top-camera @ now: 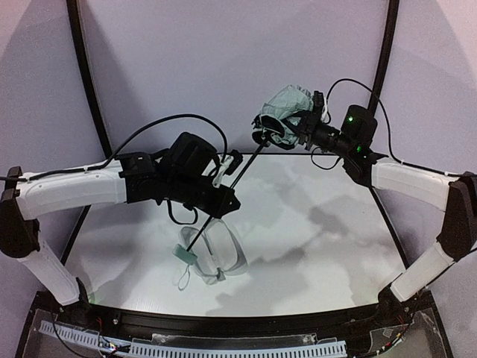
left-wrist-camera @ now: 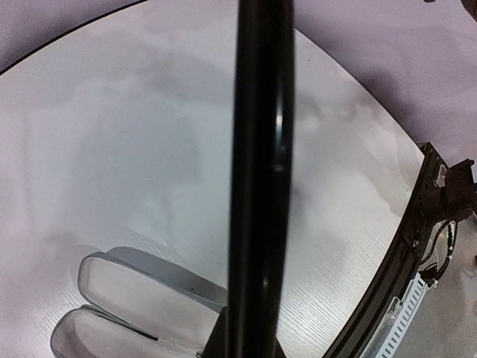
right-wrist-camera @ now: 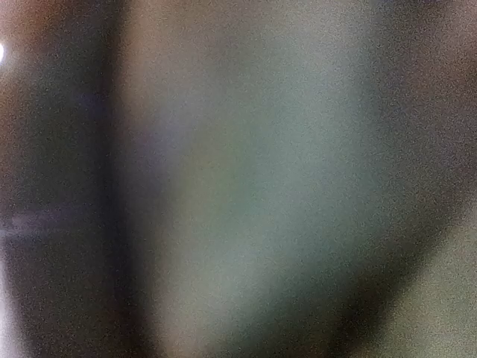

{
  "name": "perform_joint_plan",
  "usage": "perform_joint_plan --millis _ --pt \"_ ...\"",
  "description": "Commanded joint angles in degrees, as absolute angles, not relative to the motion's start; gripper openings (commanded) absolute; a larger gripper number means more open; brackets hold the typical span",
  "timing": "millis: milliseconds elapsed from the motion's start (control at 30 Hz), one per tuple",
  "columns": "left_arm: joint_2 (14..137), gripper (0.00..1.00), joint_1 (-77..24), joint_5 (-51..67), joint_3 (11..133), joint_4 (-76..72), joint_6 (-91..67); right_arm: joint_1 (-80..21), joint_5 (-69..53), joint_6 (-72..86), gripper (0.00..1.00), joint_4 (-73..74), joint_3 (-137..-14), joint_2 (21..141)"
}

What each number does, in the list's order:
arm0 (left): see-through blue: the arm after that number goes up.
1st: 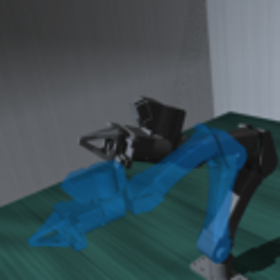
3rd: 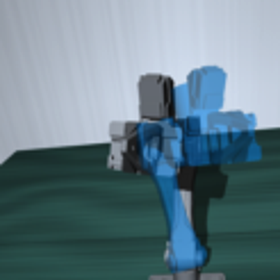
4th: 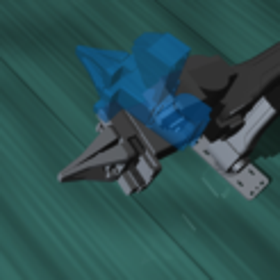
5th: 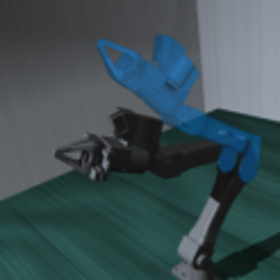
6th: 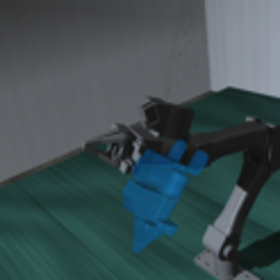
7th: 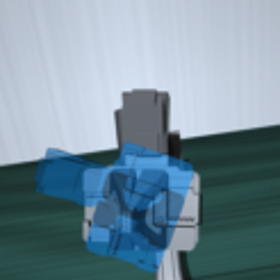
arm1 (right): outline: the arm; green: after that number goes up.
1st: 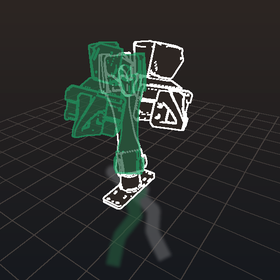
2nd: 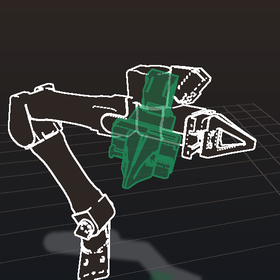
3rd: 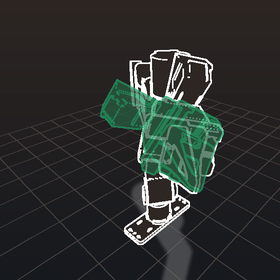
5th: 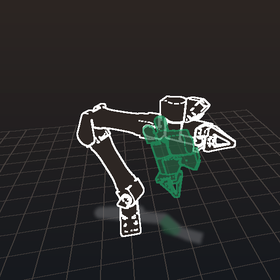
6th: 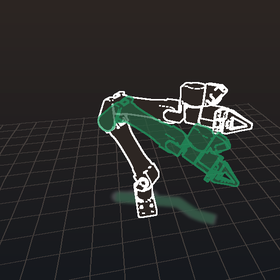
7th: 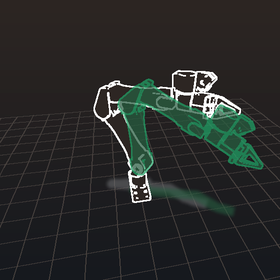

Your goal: Open the umbrella

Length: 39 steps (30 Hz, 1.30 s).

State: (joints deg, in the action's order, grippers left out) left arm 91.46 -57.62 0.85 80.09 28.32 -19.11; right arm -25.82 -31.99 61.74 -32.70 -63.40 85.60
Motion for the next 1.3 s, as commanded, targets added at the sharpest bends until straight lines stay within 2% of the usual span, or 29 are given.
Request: perform_joint_plan --millis 0,67,167,200,233,300,367,400,500,633,733,833,900,967,1033,1100,1267 --pt "85.1 0.01 -56.5 -8.4 75.3 24.6 -24.8 -25.9 -32.1 59.0 0.0 -33.7 -63.6 83.5" --pt "84.0 0.01 -56.5 -9.3 73.2 22.1 -25.4 -25.9 -32.8 58.6 0.09 -32.8 -63.9 83.8" --pt "83.1 0.01 -56.5 -11.2 72.1 19.7 -25.4 -25.9 -34.2 57.3 0.61 -30.3 -64.4 83.9" --pt "83.4 0.01 -56.3 -12.6 73.3 21.2 -25.4 -25.9 -34.1 56.8 0.72 -28.1 -64.7 83.7" --pt "83.9 0.01 -56.1 -14.2 74.6 22.8 -25.6 -25.8 -33.6 56.1 0.8 -26.1 -64.7 83.3" --pt "84.2 0.01 -55.9 -18.3 75.6 24.5 -26.4 -25.8 -31.5 53.6 0.89 -22.4 -63.4 81.7" --pt "84.0 0.01 -55.8 -24.5 75.5 25.3 -28.1 -25.8 -28.4 50.9 0.92 -17.4 -61.0 78.8" --pt "83.6 0.01 -55.7 -33.1 75.5 26.5 -30.1 -25.8 -26.2 49.0 0.93 -14.0 -59.4 76.7" --pt "80.7 0.01 -53.8 -46.3 75.0 28.2 -31.8 -25.5 -17.0 44.0 0.97 -3.8 -54.3 69.0" --pt "75.8 0.01 -49.4 -53.2 77.8 31.1 -33.6 -25.5 -4.8 42.8 0.99 7.9 -47.2 55.2" --pt "76.1 0.01 -46.5 -48.4 81.0 30.1 -29.5 -25.5 -0.6 43.2 0.99 11.3 -43.7 46.6" --pt "87.6 0.01 -49.7 -37.3 91.3 33.7 -26.5 -25.5 2.0 42.8 0.99 12.8 -42.7 42.1" --pt "97.6 0.01 -55.9 -39.5 99.4 37.3 -19.7 -25.5 2.9 41.6 0.99 14.0 -43.4 41.3" --pt "108.5 0.01 -62.7 -48.9 108.2 44.0 -17.2 -25.5 4.0 40.6 0.99 16.4 -45.0 41.8" --pt "113.8 0.01 -64.8 -53.5 111.8 51.1 -21.9 -25.5 4.8 39.6 0.99 17.8 -46.4 42.4" --pt "111.7 0.01 -61.5 -50.6 109.0 54.0 -27.6 -25.5 5.7 39.0 0.99 18.4 -47.0 42.5" --pt "93.2 0.01 -45.6 -42.5 92.4 49.8 -37.5 -25.5 6.4 38.2 0.98 18.9 -46.6 41.6"
